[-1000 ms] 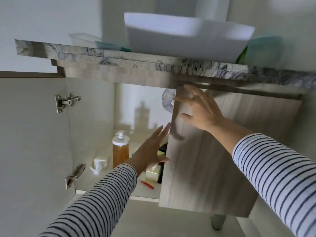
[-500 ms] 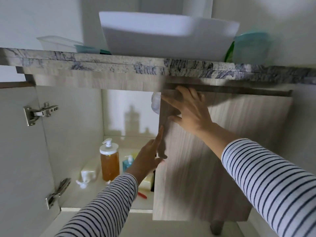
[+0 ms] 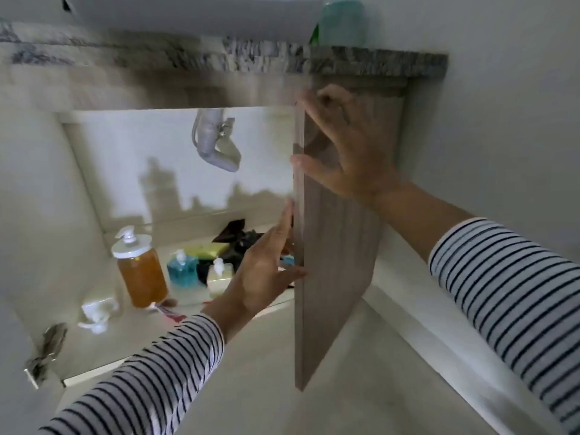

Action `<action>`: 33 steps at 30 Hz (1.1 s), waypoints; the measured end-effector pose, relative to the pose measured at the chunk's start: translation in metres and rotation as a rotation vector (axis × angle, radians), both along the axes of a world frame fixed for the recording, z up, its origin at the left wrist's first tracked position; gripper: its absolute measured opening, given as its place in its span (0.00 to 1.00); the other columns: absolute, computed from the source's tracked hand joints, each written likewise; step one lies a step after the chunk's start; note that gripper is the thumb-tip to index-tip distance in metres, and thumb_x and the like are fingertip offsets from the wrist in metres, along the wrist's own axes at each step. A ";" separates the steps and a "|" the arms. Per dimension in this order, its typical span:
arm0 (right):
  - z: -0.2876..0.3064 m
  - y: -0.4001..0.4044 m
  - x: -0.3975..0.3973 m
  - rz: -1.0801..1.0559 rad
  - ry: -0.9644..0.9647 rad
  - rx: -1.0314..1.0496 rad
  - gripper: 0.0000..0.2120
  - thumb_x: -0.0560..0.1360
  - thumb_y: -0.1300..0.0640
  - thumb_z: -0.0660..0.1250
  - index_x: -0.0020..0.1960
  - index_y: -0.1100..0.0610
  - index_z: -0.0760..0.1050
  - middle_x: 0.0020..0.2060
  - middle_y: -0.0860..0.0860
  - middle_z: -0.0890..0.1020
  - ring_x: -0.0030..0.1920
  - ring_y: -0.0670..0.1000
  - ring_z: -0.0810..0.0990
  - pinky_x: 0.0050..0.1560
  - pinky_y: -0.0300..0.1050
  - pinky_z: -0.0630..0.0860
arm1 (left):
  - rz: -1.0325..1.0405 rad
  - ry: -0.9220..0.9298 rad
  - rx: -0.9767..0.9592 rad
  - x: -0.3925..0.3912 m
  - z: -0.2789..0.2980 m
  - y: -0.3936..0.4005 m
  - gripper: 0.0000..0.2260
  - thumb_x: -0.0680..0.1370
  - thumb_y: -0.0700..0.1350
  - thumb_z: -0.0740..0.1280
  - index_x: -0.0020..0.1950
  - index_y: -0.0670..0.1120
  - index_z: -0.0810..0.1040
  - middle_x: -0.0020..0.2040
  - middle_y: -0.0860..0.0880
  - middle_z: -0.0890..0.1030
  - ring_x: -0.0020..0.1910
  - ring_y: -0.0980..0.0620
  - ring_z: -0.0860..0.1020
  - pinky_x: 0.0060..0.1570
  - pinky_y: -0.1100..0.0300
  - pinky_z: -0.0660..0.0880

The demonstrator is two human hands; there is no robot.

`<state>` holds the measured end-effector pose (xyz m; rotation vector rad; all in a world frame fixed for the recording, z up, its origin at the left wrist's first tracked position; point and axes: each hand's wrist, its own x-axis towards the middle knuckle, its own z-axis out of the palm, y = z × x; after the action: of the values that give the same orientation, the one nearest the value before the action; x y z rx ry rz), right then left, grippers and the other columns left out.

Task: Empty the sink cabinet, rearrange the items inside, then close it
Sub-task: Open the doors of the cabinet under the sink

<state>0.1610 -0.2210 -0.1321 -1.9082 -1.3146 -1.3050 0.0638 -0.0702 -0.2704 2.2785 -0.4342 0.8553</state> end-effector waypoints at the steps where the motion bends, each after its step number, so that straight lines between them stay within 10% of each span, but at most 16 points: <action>1: 0.000 -0.013 -0.007 -0.004 0.008 -0.014 0.34 0.72 0.37 0.63 0.72 0.52 0.60 0.64 0.61 0.68 0.64 0.56 0.66 0.61 0.32 0.62 | 0.004 -0.014 0.008 -0.001 -0.002 -0.009 0.52 0.67 0.44 0.76 0.71 0.68 0.38 0.53 0.55 0.75 0.48 0.59 0.76 0.49 0.73 0.72; 8: 0.001 -0.095 -0.025 -0.012 0.053 -0.075 0.39 0.69 0.42 0.70 0.72 0.54 0.55 0.68 0.59 0.64 0.69 0.54 0.64 0.62 0.55 0.72 | -0.106 -0.026 0.159 -0.002 -0.001 -0.079 0.53 0.64 0.48 0.77 0.73 0.60 0.38 0.57 0.52 0.72 0.50 0.66 0.68 0.50 0.84 0.62; 12: -0.009 -0.152 -0.031 -0.034 0.072 -0.028 0.37 0.71 0.44 0.69 0.71 0.56 0.56 0.70 0.62 0.62 0.71 0.49 0.59 0.68 0.43 0.67 | -0.197 -0.019 0.255 0.009 0.004 -0.128 0.56 0.61 0.58 0.76 0.71 0.66 0.34 0.67 0.50 0.64 0.56 0.63 0.64 0.55 0.74 0.64; 16: -0.015 -0.210 -0.031 -0.111 0.098 -0.049 0.34 0.72 0.47 0.69 0.71 0.54 0.57 0.68 0.59 0.65 0.68 0.48 0.65 0.65 0.34 0.66 | -0.232 -0.073 0.272 0.032 0.005 -0.183 0.53 0.60 0.66 0.71 0.73 0.64 0.37 0.75 0.54 0.50 0.73 0.50 0.55 0.67 0.42 0.65; 23: -0.030 -0.300 -0.018 -0.379 0.117 -0.013 0.27 0.74 0.54 0.66 0.71 0.59 0.65 0.44 0.57 0.77 0.38 0.49 0.72 0.45 0.21 0.67 | -0.186 -0.071 0.285 0.080 0.001 -0.273 0.52 0.64 0.59 0.75 0.76 0.57 0.42 0.77 0.52 0.39 0.75 0.46 0.52 0.70 0.47 0.59; 33: -0.030 -0.355 0.017 -0.663 0.330 0.028 0.28 0.77 0.58 0.65 0.74 0.52 0.60 0.41 0.53 0.70 0.41 0.48 0.68 0.46 0.30 0.61 | -0.184 0.060 0.239 0.139 -0.008 -0.346 0.56 0.64 0.58 0.75 0.74 0.58 0.34 0.75 0.54 0.32 0.75 0.45 0.53 0.69 0.47 0.63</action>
<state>0.1785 -0.5759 -0.1624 -2.5170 -0.5062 -1.1903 0.2026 -0.4161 -0.2788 2.4263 -0.7403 0.6712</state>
